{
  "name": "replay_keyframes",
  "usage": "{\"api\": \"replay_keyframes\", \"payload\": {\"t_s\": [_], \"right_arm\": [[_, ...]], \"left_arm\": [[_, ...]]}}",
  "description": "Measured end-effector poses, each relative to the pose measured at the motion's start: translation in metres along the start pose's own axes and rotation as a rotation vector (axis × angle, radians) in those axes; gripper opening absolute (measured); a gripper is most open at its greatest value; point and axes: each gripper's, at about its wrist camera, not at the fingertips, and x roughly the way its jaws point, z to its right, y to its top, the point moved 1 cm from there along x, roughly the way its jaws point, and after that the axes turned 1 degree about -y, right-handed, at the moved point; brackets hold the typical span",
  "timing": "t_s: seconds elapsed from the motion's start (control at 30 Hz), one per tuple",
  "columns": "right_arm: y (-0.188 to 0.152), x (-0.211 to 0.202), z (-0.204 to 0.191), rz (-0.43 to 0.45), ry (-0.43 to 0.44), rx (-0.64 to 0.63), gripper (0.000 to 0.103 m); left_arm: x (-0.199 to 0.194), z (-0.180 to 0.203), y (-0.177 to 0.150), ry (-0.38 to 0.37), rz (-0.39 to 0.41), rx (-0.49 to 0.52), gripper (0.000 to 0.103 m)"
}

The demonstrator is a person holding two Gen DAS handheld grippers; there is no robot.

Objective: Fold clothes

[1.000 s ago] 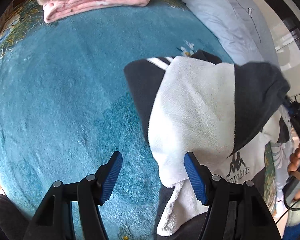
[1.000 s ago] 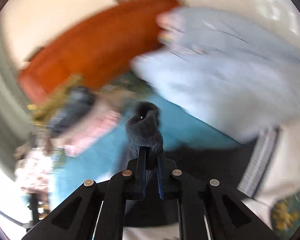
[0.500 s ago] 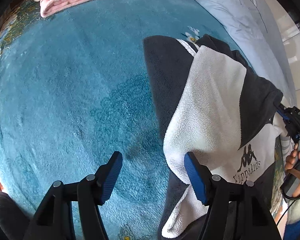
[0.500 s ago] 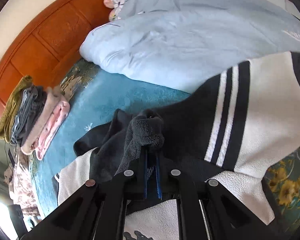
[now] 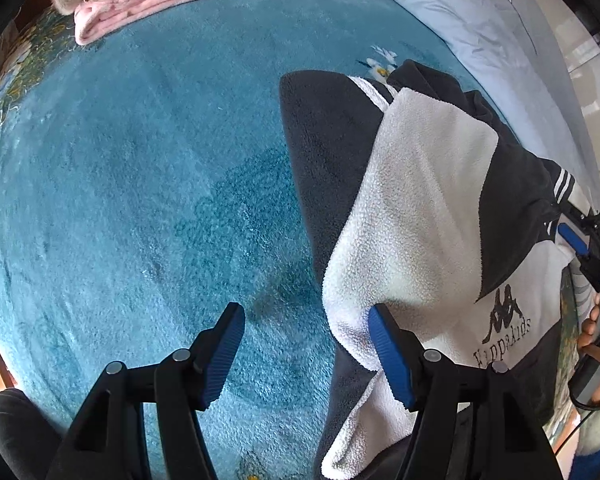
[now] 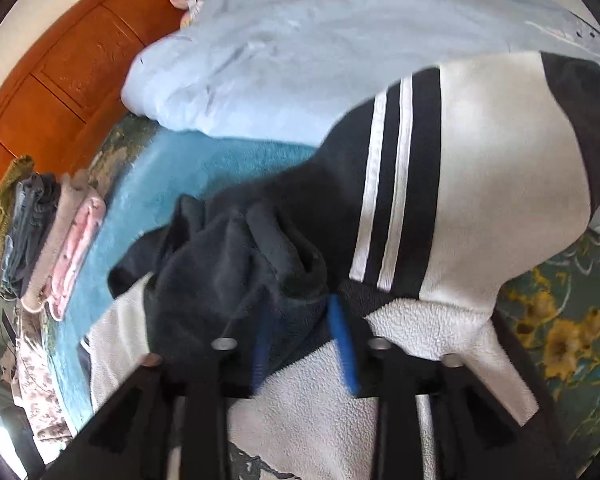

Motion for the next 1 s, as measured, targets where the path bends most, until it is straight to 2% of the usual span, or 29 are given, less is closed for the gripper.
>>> {"api": "replay_keyframes", "payload": {"t_s": [0.17, 0.33, 0.37, 0.43, 0.5, 0.57, 0.67, 0.77, 0.83, 1.0], "right_arm": [[0.024, 0.009, -0.019, 0.008, 0.007, -0.081, 0.048], [0.036, 0.033, -0.028, -0.09, -0.02, -0.147, 0.046], [0.036, 0.034, -0.031, -0.095, -0.026, -0.163, 0.042], [0.034, 0.032, -0.038, -0.102, -0.037, -0.211, 0.022], [0.031, 0.019, -0.039, -0.098, -0.014, -0.259, 0.01], [0.033, 0.002, -0.036, -0.062, 0.034, -0.27, 0.01], [0.036, -0.013, -0.02, -0.021, 0.008, -0.244, 0.007], [0.03, 0.008, 0.006, -0.086, -0.082, -0.189, 0.005], [0.024, 0.016, 0.015, -0.098, -0.092, -0.152, 0.004], [0.023, 0.007, 0.031, -0.073, -0.027, -0.053, 0.004]], "left_arm": [[-0.002, 0.003, -0.002, 0.012, 0.0, 0.005, 0.068], [-0.006, 0.005, -0.004, 0.022, 0.003, 0.016, 0.068], [-0.006, 0.005, -0.004, 0.02, 0.002, 0.012, 0.068], [-0.006, 0.004, -0.005, 0.017, -0.001, 0.007, 0.068], [-0.006, 0.004, -0.006, 0.016, -0.002, 0.009, 0.068], [-0.006, 0.004, -0.007, 0.012, -0.005, 0.006, 0.068], [-0.005, 0.005, -0.009, 0.002, -0.012, 0.004, 0.068], [-0.006, 0.008, -0.012, 0.009, -0.012, 0.016, 0.068], [-0.007, 0.008, -0.014, 0.014, -0.009, 0.02, 0.068], [-0.009, 0.008, -0.016, 0.012, -0.01, 0.013, 0.068]]}}
